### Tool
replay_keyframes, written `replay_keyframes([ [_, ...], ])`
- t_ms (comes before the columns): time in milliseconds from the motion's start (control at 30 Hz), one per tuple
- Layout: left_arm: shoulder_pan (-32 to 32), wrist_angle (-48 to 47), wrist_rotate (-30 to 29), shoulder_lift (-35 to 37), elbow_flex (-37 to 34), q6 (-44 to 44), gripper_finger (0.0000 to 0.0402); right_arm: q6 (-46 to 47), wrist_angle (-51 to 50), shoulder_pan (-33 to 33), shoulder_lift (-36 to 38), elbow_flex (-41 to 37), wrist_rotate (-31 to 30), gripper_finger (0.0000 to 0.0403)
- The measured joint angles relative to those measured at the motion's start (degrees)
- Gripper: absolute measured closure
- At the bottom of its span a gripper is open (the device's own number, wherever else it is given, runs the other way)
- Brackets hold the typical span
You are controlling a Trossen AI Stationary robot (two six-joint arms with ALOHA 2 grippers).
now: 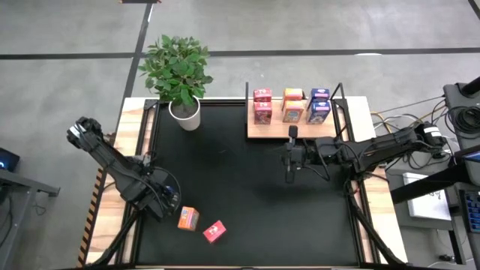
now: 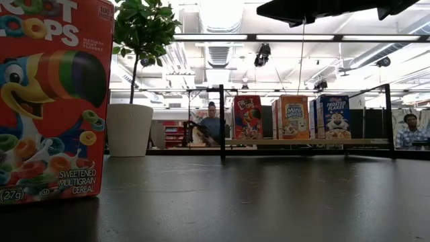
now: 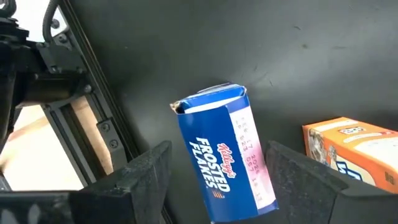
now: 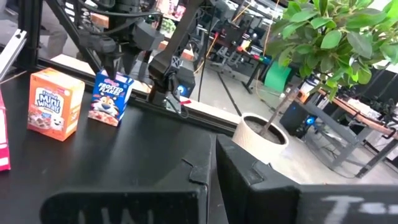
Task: Stack cereal on shelf
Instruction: Put the blue cereal box on the shelf aligned with the other blue cereal box
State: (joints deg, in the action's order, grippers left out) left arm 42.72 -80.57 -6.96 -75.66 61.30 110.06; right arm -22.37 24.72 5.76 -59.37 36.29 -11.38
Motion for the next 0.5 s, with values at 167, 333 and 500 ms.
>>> replay_keyframes([
  [167,0.02,0.65,0.0,-1.04,0.0,-0.09,0.0174,-0.02,-0.27,0.0,0.0,0.0,-0.02,0.039],
  [333,0.01,0.9,0.5,-2.03,0.0,-0.93,0.0198,-0.11,-0.41,0.0,0.0,0.0,-0.02,0.039],
  [500,0.0,0.97,0.55,-2.78,0.0,-1.37,0.0224,0.28,-0.42,0.0,-0.01,0.0,-0.04,0.039],
])
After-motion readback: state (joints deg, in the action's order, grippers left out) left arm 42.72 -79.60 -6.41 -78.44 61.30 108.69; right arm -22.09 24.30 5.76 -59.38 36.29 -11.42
